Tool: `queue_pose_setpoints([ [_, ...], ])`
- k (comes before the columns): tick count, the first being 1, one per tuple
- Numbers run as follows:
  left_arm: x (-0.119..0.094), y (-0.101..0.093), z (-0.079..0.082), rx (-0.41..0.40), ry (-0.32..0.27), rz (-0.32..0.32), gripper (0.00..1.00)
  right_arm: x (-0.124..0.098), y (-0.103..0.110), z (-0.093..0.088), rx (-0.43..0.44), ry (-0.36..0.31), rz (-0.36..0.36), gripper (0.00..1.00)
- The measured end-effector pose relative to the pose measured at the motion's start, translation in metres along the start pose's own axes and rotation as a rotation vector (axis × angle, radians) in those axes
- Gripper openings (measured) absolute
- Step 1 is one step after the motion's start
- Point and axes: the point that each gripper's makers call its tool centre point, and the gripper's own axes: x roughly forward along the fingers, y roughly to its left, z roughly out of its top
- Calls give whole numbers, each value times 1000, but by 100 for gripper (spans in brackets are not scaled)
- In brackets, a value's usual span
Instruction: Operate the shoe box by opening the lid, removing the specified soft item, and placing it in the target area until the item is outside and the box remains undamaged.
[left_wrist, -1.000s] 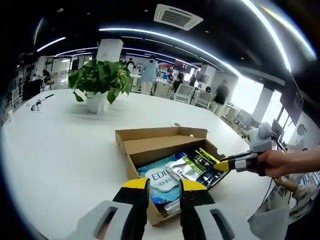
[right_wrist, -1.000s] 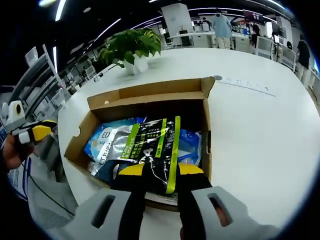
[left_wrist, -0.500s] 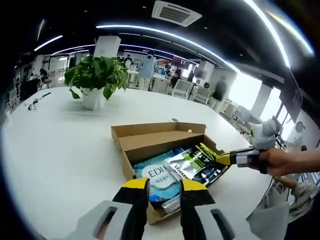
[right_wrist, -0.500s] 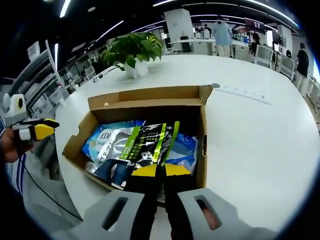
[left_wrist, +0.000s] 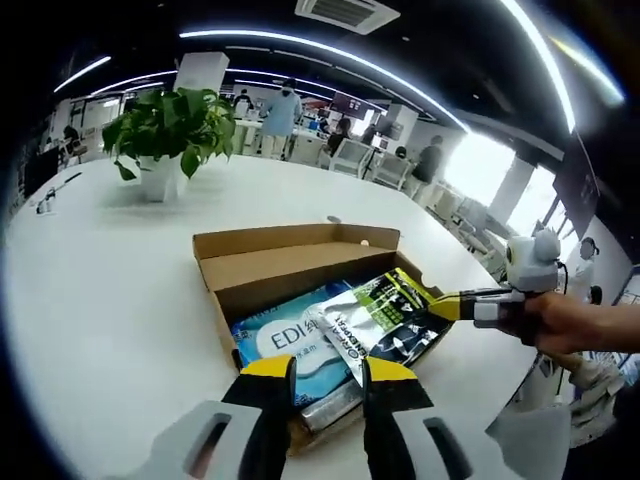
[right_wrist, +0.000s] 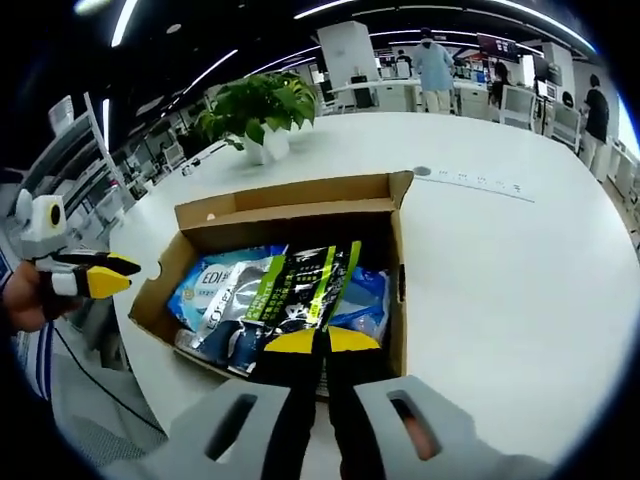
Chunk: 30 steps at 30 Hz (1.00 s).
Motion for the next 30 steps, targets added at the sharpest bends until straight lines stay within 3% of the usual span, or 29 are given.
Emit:
queue_pose_setpoints([
  [11, 45, -3, -13, 12, 116, -33, 27, -6, -2, -4, 35, -16, -10, 1],
  [16, 55, -5, -17, -22, 145, -55, 27, -6, -3, -4, 45, -22, -15, 1],
  [21, 68, -4, -32, -76, 201, -66, 26, -6, -3, -6, 60, -24, -21, 1],
  [25, 72, -15, -45, -119, 276, -118, 23, -7, -3, -7, 59, -21, -20, 1],
  [28, 76, -16, -47, -84, 296, -111, 22, -6, -4, -9, 63, -19, -20, 1],
  [30, 79, -22, -49, -127, 312, -146, 22, -7, -3, -10, 64, -19, -19, 1],
])
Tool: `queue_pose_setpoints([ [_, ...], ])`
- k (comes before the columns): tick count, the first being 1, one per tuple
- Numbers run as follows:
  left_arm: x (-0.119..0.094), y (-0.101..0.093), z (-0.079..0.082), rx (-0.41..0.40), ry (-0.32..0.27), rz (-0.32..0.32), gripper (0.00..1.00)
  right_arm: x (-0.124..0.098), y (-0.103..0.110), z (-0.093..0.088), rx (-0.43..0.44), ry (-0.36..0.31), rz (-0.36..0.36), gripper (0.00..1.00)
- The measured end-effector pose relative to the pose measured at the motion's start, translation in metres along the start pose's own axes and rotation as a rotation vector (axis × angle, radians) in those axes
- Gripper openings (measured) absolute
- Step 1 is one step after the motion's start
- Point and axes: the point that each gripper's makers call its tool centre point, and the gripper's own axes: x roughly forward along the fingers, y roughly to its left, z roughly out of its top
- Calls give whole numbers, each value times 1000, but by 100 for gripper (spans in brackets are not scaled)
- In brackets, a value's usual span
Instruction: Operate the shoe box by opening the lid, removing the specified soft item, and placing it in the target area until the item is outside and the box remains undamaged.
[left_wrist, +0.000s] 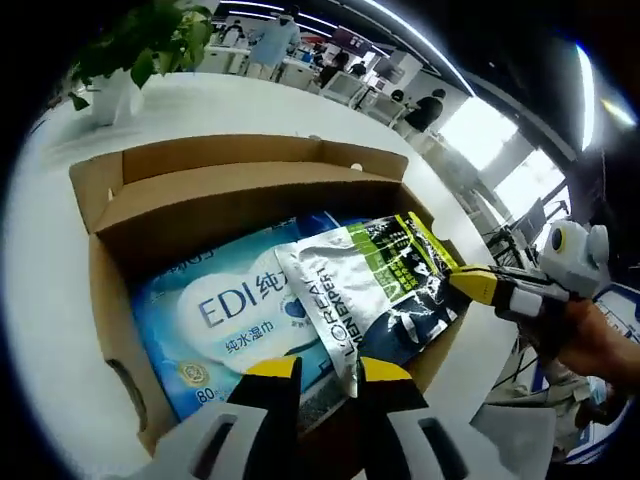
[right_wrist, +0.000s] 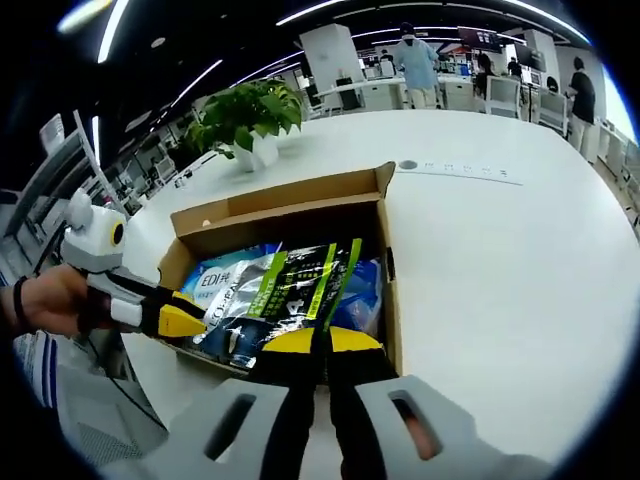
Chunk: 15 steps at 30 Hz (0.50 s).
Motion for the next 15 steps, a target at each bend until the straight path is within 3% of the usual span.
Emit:
queue_pose_setpoints([
  [2, 2, -5, -1, -53, 4, -33, 21, 0, 1, -1, 7, 0, 3, 1],
  [7, 3, -5, 1, -50, 3, -20, 10, 0, 2, -1, 13, -8, 5, 0],
  [10, 0, -8, 10, -120, -46, -42, 1, -1, 3, -1, 17, -10, 6, 0],
  [15, -1, -8, 10, -100, -58, -13, 0, 0, 4, -1, 27, -14, 5, 0],
])
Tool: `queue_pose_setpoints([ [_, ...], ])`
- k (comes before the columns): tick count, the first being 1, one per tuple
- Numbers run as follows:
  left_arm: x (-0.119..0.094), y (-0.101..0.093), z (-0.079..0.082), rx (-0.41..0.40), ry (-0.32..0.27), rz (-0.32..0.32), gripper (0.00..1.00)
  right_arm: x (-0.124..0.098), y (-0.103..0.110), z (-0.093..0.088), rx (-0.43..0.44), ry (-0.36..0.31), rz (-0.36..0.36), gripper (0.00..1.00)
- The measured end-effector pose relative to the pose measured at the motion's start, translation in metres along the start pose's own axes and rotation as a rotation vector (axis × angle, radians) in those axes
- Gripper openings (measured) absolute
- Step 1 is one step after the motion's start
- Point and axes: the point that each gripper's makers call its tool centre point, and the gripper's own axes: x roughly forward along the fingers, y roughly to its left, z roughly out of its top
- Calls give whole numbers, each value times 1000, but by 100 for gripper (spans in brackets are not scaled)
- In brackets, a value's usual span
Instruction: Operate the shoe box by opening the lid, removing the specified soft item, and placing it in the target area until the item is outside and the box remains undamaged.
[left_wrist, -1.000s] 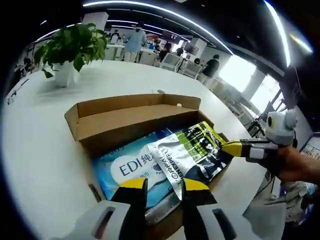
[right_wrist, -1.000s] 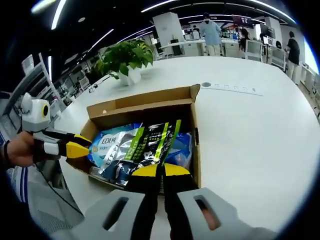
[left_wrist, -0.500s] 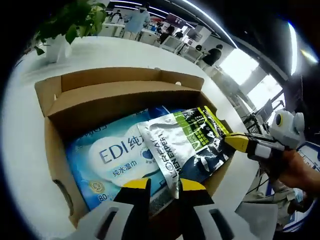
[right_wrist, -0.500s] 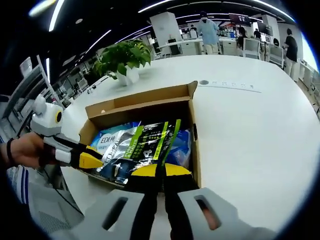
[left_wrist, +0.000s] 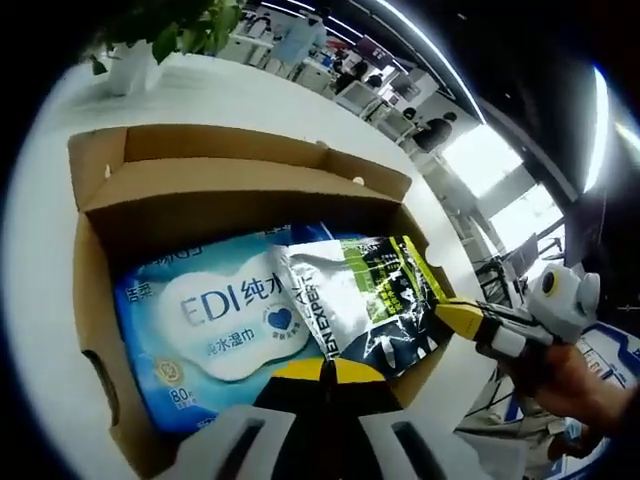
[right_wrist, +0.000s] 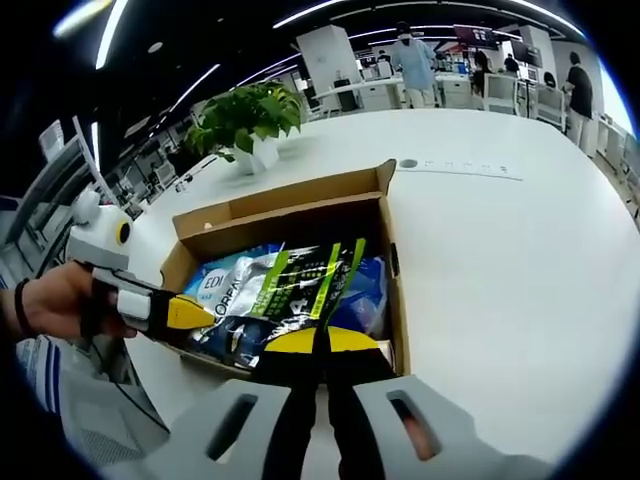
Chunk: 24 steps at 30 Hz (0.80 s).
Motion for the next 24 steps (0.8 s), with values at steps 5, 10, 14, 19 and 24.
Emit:
queue_pose_setpoints([
  [5, -7, -2, 6, 4, -38, 1, 0, -1, 1, 3, 7, -9, 3, 0],
  [10, -18, -6, 16, 6, -73, -9, 0, -5, 8, 9, 15, -41, 29, 0],
  [14, -24, -8, 23, 16, -97, -15, 0, -8, 11, 14, 26, -62, 36, 0],
  [19, -30, -17, 30, 37, -120, -26, 0, -14, 11, 20, 26, -84, 38, 0],
  [24, -32, -32, 39, 64, -135, -54, 0, -28, 6, 27, 35, -113, 34, 0],
])
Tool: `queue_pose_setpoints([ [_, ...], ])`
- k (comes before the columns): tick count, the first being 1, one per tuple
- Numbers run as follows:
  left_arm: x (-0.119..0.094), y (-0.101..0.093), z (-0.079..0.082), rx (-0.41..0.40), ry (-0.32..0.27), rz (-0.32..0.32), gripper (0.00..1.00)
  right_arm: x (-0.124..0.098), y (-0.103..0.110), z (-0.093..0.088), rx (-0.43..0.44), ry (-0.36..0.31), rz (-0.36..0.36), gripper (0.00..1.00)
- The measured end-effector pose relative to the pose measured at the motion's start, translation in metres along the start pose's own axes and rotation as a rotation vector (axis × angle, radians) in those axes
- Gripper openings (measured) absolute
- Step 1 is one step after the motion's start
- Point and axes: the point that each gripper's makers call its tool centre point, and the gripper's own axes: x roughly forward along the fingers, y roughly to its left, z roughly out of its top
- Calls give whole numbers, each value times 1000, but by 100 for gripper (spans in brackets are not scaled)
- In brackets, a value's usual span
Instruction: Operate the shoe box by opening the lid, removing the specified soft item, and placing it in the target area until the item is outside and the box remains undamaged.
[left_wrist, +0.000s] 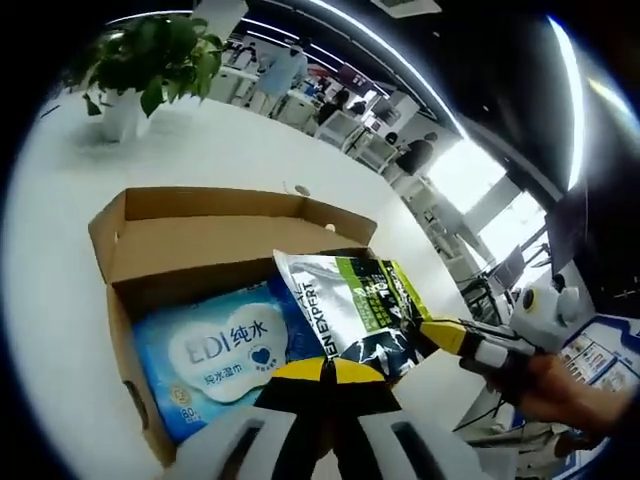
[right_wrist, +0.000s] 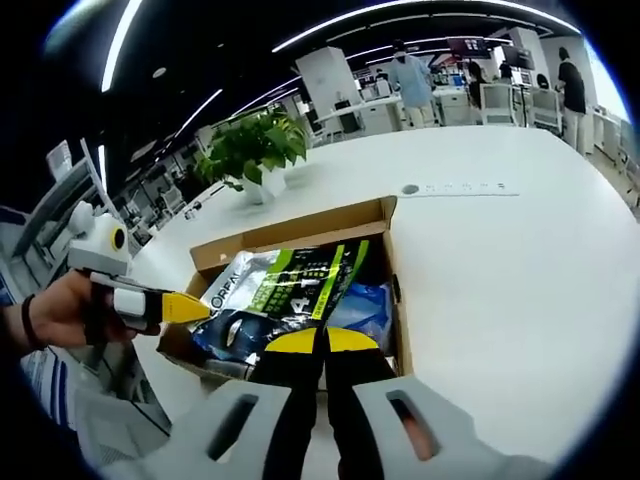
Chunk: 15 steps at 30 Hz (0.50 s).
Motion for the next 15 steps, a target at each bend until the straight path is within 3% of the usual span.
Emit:
queue_pose_setpoints([
  [7, 7, -23, 2, 34, 3, -34, 0, -19, -13, 4, 9, -30, -25, 0],
  [15, 20, -53, 0, 44, 21, -87, 0, -47, -33, -4, 30, -54, -64, 0],
])
